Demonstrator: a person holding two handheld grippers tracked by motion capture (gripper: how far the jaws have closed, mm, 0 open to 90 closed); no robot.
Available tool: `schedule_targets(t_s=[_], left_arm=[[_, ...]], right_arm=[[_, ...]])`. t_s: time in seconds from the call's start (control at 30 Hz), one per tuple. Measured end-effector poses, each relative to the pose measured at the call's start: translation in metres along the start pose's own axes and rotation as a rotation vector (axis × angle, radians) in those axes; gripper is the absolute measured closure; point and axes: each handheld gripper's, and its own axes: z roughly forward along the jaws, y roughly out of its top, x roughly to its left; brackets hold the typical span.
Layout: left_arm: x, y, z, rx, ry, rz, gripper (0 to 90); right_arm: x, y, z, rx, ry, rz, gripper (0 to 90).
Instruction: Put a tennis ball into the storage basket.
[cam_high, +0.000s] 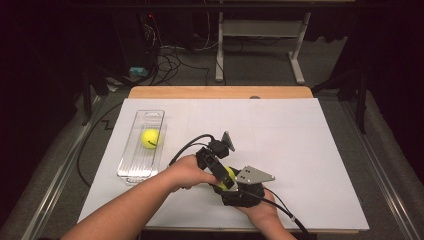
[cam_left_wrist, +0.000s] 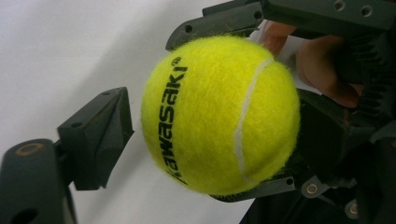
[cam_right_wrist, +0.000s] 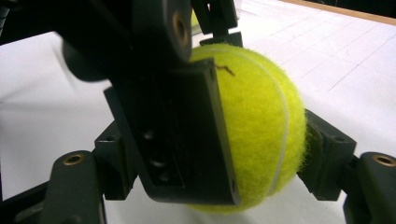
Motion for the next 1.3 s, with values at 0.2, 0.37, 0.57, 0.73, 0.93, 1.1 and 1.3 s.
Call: schedule_targets(t_s=[0.2, 0.37, 0.57, 0.73, 0.93, 1.1, 1.3], left_arm=[[-0.001, 0.0, -0.001, 0.004, 0.0, 0.019, 26.4], [-0.003, 0.0, -0.001, 0.01, 0.018, 0.024, 26.7], [-0.005, 0.0, -0.004, 0.0, 0.037, 0.019, 26.8], [-0.003, -0.001, -0.008, -0.011, 0.06, 0.014, 26.8], [0.001, -0.004, -0.013, -0.02, 0.097, -0.001, 26.8], [0.007, -0.008, -0.02, -0.029, 0.144, -0.029, 26.8], [0.013, -0.011, -0.024, -0.025, 0.18, -0.05, 26.8]], right_arm=[[0.0, 0.0, 0.001, -0.004, 0.002, 0.01, 27.0], [0.0, -0.001, 0.001, -0.003, -0.001, 0.0, 26.3], [0.0, -0.002, 0.003, -0.007, 0.013, 0.009, 13.5], [-0.001, -0.004, 0.005, -0.005, -0.001, 0.01, 0.0], [-0.005, -0.005, 0.0, -0.008, -0.016, 0.003, 0.0], [-0.015, -0.009, -0.009, -0.006, -0.05, 0.007, 0.0], [-0.026, -0.013, -0.018, -0.005, -0.09, 0.01, 0.0]])
